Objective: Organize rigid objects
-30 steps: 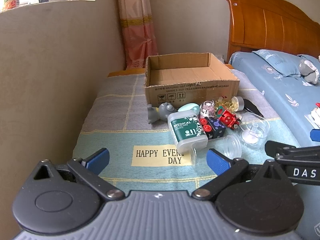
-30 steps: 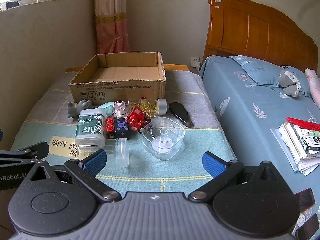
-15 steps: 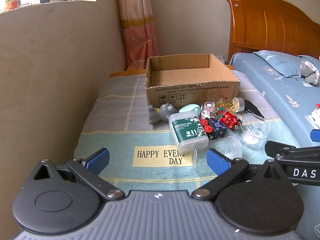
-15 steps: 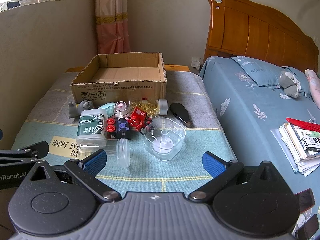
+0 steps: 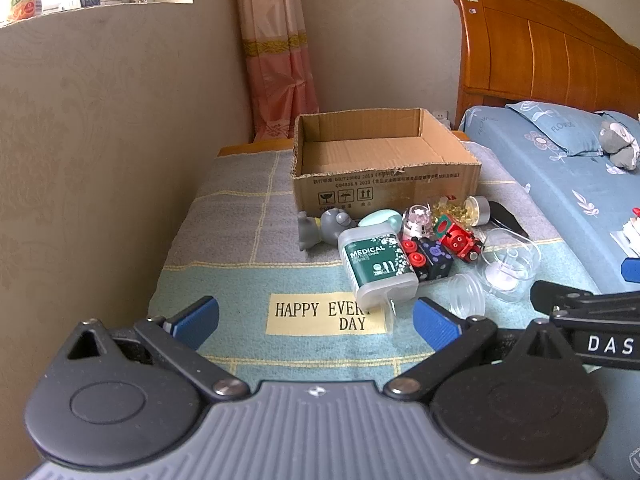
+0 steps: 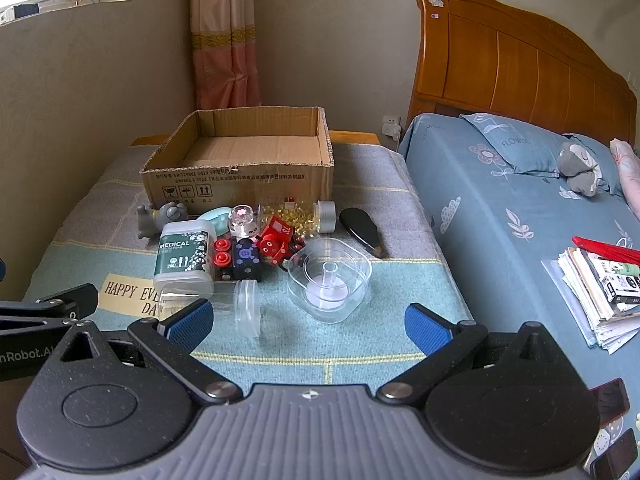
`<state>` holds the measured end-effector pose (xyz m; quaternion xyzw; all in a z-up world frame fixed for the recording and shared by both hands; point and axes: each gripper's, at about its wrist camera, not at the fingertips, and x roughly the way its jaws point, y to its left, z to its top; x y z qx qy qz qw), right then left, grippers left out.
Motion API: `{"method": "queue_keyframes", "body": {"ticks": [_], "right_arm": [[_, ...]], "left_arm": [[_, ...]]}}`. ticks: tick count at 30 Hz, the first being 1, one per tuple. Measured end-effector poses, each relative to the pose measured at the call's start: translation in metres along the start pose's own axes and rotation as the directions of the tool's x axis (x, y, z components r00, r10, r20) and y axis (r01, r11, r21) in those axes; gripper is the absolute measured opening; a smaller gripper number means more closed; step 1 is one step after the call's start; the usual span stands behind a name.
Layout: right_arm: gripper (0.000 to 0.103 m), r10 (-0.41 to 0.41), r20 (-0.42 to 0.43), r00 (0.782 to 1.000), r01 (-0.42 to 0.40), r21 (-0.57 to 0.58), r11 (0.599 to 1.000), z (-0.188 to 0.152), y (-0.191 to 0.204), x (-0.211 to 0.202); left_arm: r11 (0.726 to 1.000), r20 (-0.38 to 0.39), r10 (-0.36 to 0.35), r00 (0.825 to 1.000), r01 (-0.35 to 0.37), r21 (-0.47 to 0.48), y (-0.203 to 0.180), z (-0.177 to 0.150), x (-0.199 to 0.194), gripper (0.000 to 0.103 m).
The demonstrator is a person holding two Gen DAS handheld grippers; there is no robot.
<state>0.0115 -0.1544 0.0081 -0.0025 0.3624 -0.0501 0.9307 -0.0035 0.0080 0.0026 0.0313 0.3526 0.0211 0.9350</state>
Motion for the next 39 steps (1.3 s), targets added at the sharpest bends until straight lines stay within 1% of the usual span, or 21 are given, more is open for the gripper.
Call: {"method": "queue_keyframes", "body": {"ticks": [15, 28, 31, 36, 39], "right_arm": [[0.103, -0.003, 0.003, 1.0, 0.003, -0.006, 1.0, 0.003, 0.001, -0.001], [0.103, -0.004, 0.0, 1.0, 0.004, -0.022, 1.0, 0.006, 0.002, 0.009], [0.103, 0.0, -0.003, 1.0, 0.0, -0.025, 1.0, 0.007, 0.002, 0.014], [0.103, 0.033, 0.013, 0.999, -0.032, -0.034, 0.999, 0.007, -0.001, 0.022], [0.103, 0.047, 0.012, 0.999, -0.047, -0.049, 0.998, 0.005, -0.002, 0.03]], "left_arm": [[1.0, -0.002, 0.0, 1.0, 0.0, -0.005, 0.0, 0.002, 0.001, 0.102], [1.0, -0.013, -0.015, 1.0, 0.015, 0.006, 0.0, 0.006, 0.013, 0.102], [1.0, -0.017, -0.025, 1.0, 0.025, 0.012, -0.001, 0.007, 0.019, 0.102], [0.997, -0.02, -0.073, 0.997, 0.073, 0.014, 0.002, 0.009, 0.032, 0.102], [0.997, -0.025, -0.068, 0.997, 0.069, 0.036, 0.0, 0.01, 0.042, 0.102]]}}
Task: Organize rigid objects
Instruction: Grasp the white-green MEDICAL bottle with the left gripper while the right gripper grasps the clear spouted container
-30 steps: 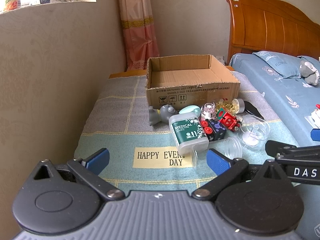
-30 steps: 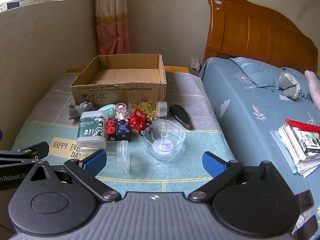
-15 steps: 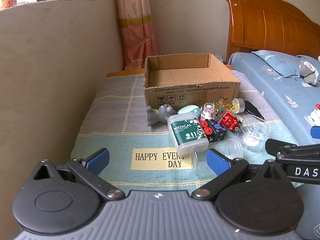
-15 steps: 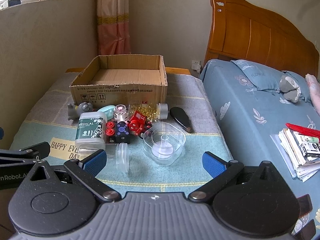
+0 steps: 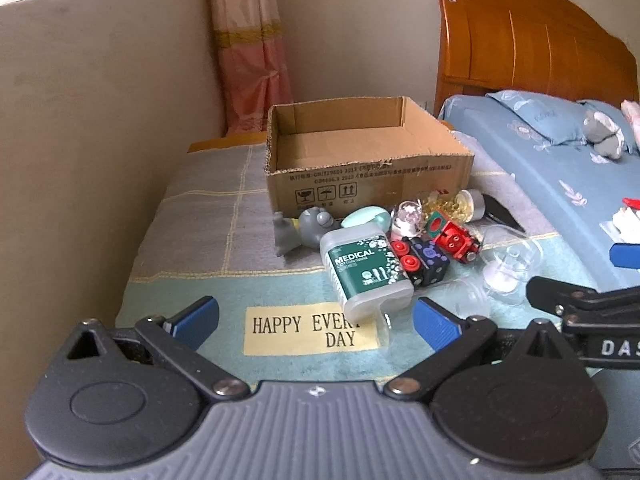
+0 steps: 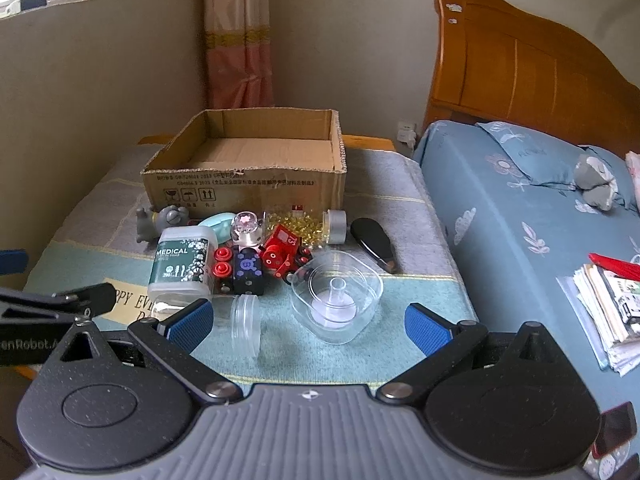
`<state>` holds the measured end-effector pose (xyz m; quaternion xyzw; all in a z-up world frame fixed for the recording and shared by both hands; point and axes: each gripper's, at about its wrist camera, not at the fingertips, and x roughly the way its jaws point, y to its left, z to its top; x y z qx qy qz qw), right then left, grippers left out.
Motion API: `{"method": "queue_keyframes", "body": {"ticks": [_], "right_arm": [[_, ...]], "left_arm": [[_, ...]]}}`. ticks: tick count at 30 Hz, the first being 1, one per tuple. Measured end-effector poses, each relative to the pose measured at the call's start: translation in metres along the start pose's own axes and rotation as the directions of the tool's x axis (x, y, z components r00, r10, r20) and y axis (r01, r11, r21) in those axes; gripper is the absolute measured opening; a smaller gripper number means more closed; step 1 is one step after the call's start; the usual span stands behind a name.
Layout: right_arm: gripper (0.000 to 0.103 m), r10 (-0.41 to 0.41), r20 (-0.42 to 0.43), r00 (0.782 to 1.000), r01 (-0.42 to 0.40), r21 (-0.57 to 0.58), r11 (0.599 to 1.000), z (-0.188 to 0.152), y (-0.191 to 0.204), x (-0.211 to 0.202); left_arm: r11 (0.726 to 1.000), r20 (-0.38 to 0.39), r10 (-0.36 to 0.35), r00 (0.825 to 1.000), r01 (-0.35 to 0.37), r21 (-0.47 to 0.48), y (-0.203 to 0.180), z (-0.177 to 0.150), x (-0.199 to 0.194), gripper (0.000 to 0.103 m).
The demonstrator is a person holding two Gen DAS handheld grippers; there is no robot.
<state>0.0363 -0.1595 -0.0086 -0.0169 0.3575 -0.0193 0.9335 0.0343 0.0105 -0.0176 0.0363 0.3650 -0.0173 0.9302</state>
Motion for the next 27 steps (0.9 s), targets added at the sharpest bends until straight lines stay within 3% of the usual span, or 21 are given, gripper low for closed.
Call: {"method": "queue_keyframes", "body": {"ticks": [12, 16, 27], "right_arm": [[0.103, 0.088, -0.069, 0.994, -0.087, 0.021, 0.996, -0.008, -0.018, 0.041], [0.103, 0.127, -0.068, 0.989, -0.126, 0.027, 0.992, -0.006, -0.022, 0.048], [0.103, 0.201, -0.108, 0.974, -0.207, -0.043, 0.977, -0.008, -0.01, 0.062]], "left_arm": [[0.994, -0.014, -0.085, 0.996, 0.085, 0.069, -0.01, 0.033, 0.053, 0.102], [0.987, -0.053, -0.126, 0.991, 0.131, 0.092, -0.022, 0.044, 0.08, 0.102], [0.987, -0.146, -0.103, 0.984, 0.119, 0.104, -0.023, 0.032, 0.121, 0.103]]}}
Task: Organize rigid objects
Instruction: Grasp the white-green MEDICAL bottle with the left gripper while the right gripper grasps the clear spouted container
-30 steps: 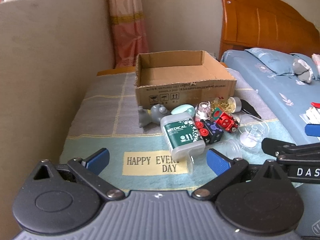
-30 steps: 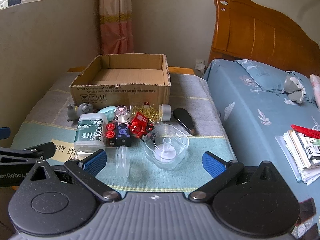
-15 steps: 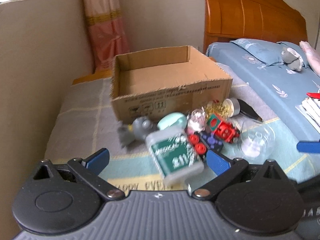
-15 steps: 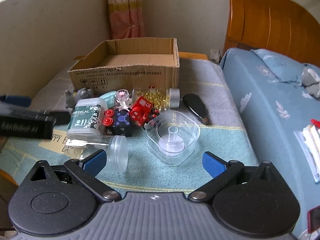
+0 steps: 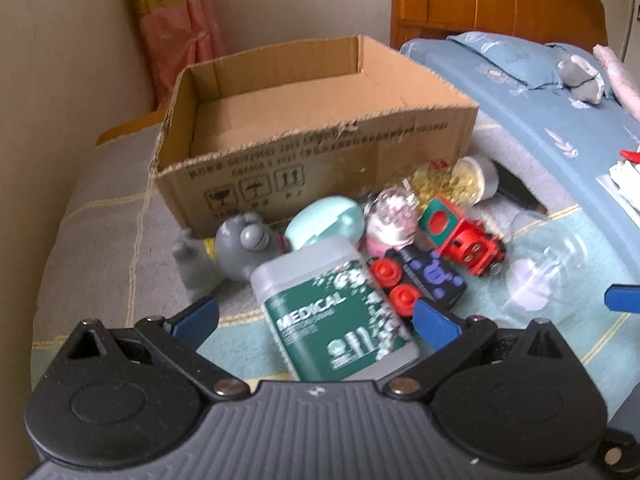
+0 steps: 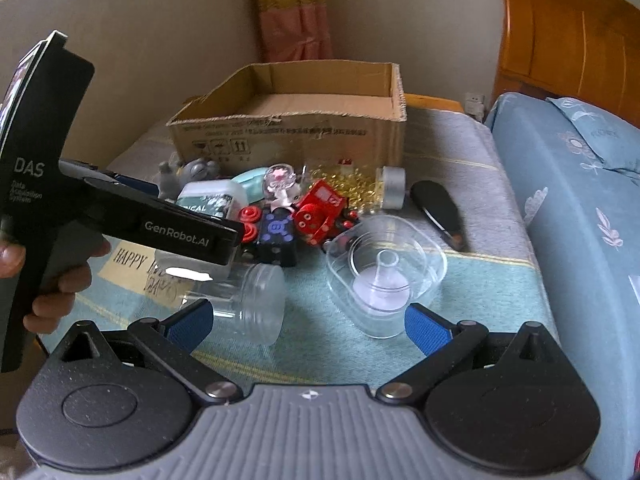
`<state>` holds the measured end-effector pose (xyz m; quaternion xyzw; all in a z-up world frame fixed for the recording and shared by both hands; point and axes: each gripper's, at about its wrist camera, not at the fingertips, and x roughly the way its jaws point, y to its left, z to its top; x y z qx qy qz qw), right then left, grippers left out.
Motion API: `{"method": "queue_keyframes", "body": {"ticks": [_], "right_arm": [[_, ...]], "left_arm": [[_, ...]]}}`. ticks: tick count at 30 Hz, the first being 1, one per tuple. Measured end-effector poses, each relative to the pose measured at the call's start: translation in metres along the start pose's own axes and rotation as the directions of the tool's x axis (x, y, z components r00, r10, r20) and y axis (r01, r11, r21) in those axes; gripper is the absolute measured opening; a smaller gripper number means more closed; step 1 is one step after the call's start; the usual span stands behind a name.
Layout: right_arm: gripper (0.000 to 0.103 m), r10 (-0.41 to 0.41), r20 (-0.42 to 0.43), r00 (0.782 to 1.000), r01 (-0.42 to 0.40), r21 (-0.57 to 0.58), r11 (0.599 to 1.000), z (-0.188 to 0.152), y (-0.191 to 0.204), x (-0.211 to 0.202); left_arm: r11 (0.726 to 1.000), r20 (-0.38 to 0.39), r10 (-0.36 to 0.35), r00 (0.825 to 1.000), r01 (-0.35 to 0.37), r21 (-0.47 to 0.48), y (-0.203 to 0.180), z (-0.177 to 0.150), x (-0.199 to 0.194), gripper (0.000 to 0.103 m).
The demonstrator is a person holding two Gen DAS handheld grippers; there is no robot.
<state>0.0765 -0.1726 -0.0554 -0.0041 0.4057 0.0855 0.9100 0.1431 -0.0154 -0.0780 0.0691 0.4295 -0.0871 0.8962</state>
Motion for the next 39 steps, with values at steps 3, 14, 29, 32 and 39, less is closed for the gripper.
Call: {"method": "queue_keyframes", "body": {"ticks": [3, 14, 29, 32, 39], "right_arm": [[0.103, -0.004, -0.015, 1.0, 0.003, -0.009, 1.0, -0.001, 0.0, 0.005], [0.103, -0.058, -0.075, 0.995, 0.05, -0.104, 0.993, -0.019, -0.01, 0.006], [0.103, -0.106, -0.105, 0.989, 0.081, -0.219, 0.972, -0.033, -0.035, 0.015], [0.103, -0.07, -0.104, 0.992, 0.047, -0.209, 0.977, -0.031, -0.046, 0.021], [0.103, 0.049, -0.091, 0.995, -0.068, -0.21, 0.975, -0.031, -0.062, 0.03]], "left_arm": [[1.0, -0.001, -0.02, 1.0, 0.02, -0.011, 0.007, -0.006, -0.002, 0.102], [0.999, -0.022, 0.032, 0.999, -0.031, 0.025, 0.035, -0.027, -0.022, 0.102], [0.983, -0.073, 0.182, 0.981, -0.184, -0.021, 0.079, -0.051, -0.023, 0.102], [0.98, -0.074, 0.19, 0.979, -0.194, -0.043, 0.082, -0.055, -0.024, 0.102], [0.991, -0.089, 0.061, 0.994, -0.071, -0.112, 0.062, -0.058, -0.019, 0.102]]}}
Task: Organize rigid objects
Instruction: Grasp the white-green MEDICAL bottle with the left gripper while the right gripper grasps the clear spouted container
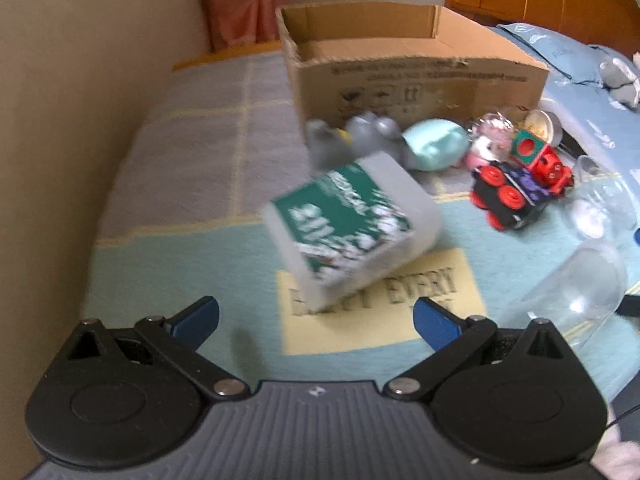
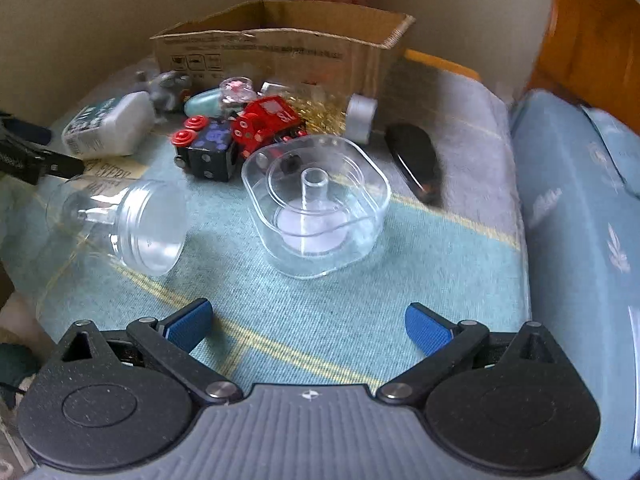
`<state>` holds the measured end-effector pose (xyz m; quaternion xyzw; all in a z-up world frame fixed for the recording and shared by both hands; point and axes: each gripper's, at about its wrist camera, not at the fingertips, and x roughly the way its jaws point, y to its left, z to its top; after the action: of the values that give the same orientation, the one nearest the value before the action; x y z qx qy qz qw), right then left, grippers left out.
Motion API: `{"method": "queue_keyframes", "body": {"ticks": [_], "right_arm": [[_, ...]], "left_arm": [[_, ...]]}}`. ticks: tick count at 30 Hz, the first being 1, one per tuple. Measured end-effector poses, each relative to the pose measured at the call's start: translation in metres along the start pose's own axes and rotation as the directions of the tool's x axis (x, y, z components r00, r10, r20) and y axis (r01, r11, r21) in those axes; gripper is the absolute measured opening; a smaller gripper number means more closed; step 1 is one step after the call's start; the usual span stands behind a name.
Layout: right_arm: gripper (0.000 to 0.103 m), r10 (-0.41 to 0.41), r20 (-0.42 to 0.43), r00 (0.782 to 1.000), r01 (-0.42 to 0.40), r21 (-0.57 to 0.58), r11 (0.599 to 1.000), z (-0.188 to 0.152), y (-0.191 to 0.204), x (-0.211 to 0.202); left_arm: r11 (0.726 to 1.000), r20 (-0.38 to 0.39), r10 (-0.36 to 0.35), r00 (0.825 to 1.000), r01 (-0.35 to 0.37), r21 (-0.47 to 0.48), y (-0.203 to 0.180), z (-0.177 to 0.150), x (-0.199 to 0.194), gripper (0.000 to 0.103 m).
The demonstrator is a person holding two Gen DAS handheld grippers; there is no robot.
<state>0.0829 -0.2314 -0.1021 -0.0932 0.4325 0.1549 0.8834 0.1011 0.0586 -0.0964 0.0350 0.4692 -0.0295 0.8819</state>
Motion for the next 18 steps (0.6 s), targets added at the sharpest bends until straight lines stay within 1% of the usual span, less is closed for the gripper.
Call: {"method": "queue_keyframes", "body": {"ticks": [2, 3, 4, 5, 7, 10, 12, 15, 18], "right_arm": [[0.103, 0.011, 0.018, 1.0, -0.011, -0.015, 1.0, -0.002, -0.001, -0.001], [0.103, 0.014, 0.021, 1.0, -0.014, -0.019, 1.0, -0.002, -0.001, -0.001], [0.103, 0.019, 0.024, 1.0, -0.018, -0.026, 1.0, -0.002, -0.002, -0.001], [0.103, 0.024, 0.026, 0.999, -0.024, -0.031, 0.999, -0.001, -0.002, 0.0], [0.103, 0.032, 0.031, 0.999, -0.03, -0.038, 0.999, -0.001, -0.004, 0.0], [0.103, 0.043, 0.048, 0.998, -0.04, -0.049, 0.998, -0.001, -0.005, 0.001], [0.103, 0.05, 0.06, 0.997, -0.046, -0.058, 0.997, -0.002, -0.006, 0.002], [0.103, 0.06, 0.066, 0.996, -0.055, -0.068, 0.996, -0.001, -0.007, 0.003], [0.103, 0.072, 0.069, 0.995, -0.067, -0.081, 0.995, 0.001, -0.008, 0.004]], "left_arm": [[0.999, -0.034, -0.025, 0.999, 0.024, -0.039, -0.002, -0.001, 0.007, 0.103], [0.997, -0.024, -0.025, 0.999, 0.023, -0.068, -0.001, -0.001, 0.008, 0.102], [0.996, -0.013, -0.009, 1.0, 0.008, -0.092, -0.001, -0.002, 0.009, 0.102], [0.995, 0.002, 0.011, 1.0, -0.01, -0.103, -0.002, -0.003, 0.009, 0.103], [0.992, 0.029, 0.028, 0.999, -0.024, -0.127, -0.004, -0.007, 0.007, 0.103], [0.99, 0.031, 0.034, 0.999, -0.03, -0.139, -0.01, -0.004, 0.006, 0.102], [0.99, 0.044, 0.011, 0.999, -0.005, -0.138, -0.013, 0.002, 0.008, 0.102], [0.986, 0.066, 0.004, 0.998, 0.007, -0.167, -0.017, 0.011, 0.009, 0.102], [0.984, 0.069, 0.022, 0.997, -0.009, -0.175, -0.02, 0.021, 0.012, 0.102]]}}
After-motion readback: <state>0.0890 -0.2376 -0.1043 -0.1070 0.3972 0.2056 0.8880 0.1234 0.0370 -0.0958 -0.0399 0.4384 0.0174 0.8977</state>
